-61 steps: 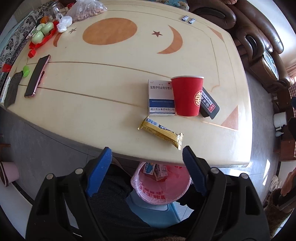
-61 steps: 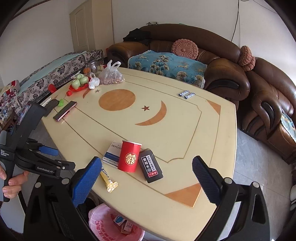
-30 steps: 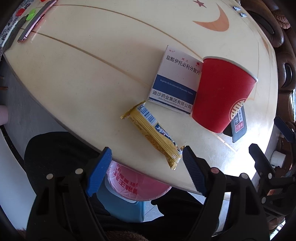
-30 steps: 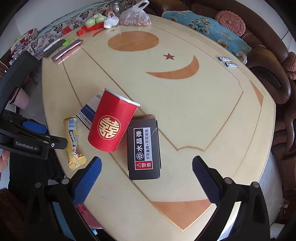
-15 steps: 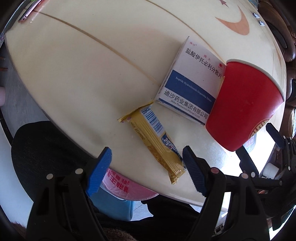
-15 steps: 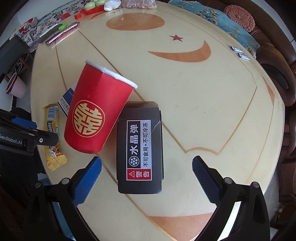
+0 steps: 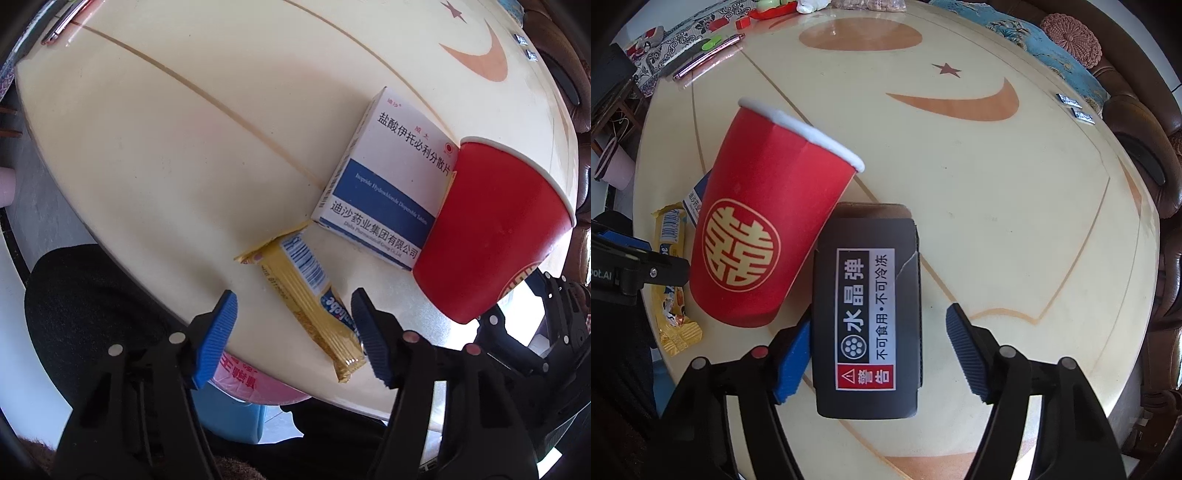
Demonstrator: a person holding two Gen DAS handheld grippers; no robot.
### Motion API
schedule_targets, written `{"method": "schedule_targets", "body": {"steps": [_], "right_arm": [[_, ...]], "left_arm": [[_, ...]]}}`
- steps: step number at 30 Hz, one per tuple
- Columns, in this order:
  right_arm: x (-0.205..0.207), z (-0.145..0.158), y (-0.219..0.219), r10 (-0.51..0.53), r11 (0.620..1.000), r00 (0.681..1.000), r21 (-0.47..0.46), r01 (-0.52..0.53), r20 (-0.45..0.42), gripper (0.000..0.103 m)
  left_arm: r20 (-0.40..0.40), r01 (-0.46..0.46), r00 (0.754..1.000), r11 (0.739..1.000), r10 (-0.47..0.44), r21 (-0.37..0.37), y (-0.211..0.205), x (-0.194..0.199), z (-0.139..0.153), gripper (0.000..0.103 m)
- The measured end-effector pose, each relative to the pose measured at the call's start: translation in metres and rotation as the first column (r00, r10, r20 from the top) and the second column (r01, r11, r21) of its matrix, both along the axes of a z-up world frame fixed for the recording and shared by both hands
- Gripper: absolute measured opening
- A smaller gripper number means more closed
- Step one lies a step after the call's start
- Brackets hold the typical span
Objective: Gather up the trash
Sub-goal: 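Grasp the yellow wrapper with the left gripper while the right gripper grasps the black box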
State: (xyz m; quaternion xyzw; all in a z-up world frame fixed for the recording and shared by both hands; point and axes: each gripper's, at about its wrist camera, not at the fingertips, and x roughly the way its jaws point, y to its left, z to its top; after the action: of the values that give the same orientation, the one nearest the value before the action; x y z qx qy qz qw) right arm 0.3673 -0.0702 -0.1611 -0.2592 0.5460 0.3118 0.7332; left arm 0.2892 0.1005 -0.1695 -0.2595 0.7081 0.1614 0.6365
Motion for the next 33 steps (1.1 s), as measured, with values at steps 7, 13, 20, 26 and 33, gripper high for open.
{"method": "schedule_targets", "body": {"steps": [7,13,20,26,33], "right_arm": [[-0.008,0.002,-0.002,-0.022,0.999,0.998,-0.026,0.024,0.054,0.051],[-0.002,0.010,-0.020,-0.092,0.996,0.993,-0.004,0.092,0.074,0.051],[-0.001,0.017,-0.037,-0.153,0.988,0.985,0.003,0.153,0.080,0.051],[-0.007,0.029,-0.051,-0.196,0.980,0.975,0.009,0.197,0.108,0.051],[-0.009,0.036,-0.071,-0.267,0.964,0.957,0.018,0.267,0.109,0.051]], "left_arm": [[0.017,0.052,0.998,0.999,-0.052,-0.009,0.005,0.007,0.006,0.035],[0.047,0.089,0.995,0.996,-0.088,-0.018,0.007,0.006,0.009,0.028],[0.077,0.141,0.987,0.990,-0.142,0.017,0.007,0.002,0.012,0.027],[0.128,0.194,0.971,0.978,-0.203,0.075,0.000,-0.006,0.026,0.027],[0.170,0.224,0.957,0.970,-0.237,0.093,-0.002,-0.014,0.040,0.027]]}}
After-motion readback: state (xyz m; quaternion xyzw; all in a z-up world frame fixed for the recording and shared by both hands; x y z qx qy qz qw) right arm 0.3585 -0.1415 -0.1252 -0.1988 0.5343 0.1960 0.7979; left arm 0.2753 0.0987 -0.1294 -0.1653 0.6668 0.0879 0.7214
